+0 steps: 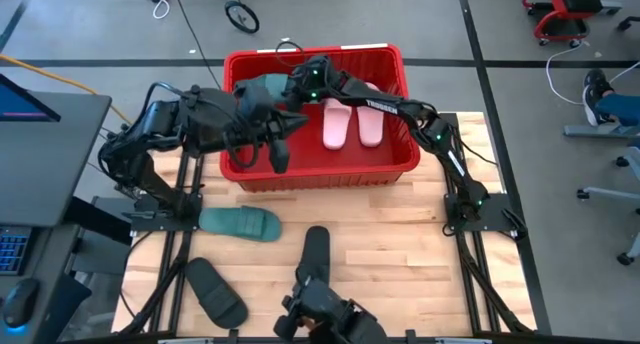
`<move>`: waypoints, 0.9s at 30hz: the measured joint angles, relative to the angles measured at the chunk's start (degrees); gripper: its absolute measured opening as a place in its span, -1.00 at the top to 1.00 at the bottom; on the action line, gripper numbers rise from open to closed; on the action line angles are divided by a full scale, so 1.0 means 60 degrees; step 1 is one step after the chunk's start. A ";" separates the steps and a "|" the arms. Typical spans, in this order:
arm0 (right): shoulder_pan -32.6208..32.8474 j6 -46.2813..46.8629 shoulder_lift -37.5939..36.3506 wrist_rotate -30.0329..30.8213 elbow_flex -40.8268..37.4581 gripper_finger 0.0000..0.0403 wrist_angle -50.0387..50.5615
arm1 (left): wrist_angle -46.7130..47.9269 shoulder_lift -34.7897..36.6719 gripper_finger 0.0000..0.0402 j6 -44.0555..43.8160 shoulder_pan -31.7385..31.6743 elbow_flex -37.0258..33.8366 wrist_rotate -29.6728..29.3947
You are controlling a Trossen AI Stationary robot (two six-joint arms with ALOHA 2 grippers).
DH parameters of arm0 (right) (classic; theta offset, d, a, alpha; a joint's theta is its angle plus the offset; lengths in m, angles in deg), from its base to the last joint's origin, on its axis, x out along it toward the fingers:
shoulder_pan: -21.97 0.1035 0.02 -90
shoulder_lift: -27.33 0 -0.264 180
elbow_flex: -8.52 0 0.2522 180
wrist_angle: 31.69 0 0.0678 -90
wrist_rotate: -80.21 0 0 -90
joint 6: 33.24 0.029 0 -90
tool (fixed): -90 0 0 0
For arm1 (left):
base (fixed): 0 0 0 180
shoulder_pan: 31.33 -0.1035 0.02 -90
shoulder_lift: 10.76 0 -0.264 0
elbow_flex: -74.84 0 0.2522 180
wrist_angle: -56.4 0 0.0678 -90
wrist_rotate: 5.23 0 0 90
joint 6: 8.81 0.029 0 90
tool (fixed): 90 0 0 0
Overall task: Pick and place slides into bin
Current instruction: Put the bottom green slide into the red container
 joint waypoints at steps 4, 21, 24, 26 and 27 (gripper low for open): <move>-0.0096 -0.0360 0.0080 0.0165 0.0130 0.98 0.0499 | -0.0004 0.0000 0.92 -0.0057 -0.0116 0.0000 -0.0004; -0.0116 -0.1589 0.0478 -0.0044 0.0086 0.86 -0.0111 | -0.0052 0.0000 0.87 -0.0380 -0.0141 0.0004 -0.0034; -0.0116 -0.1574 0.0474 -0.0210 0.0093 0.71 -0.0214 | -0.0055 0.0000 0.90 -0.0556 -0.0140 0.0004 -0.0033; -0.0102 -0.1576 0.0474 -0.0199 0.0093 0.58 -0.0213 | -0.0055 0.0000 0.92 -0.0560 -0.0140 0.0004 -0.0034; -0.0102 -0.1576 0.0474 -0.0199 0.0093 0.52 -0.0206 | -0.0055 -0.0007 0.93 -0.0561 -0.0140 0.0004 -0.0035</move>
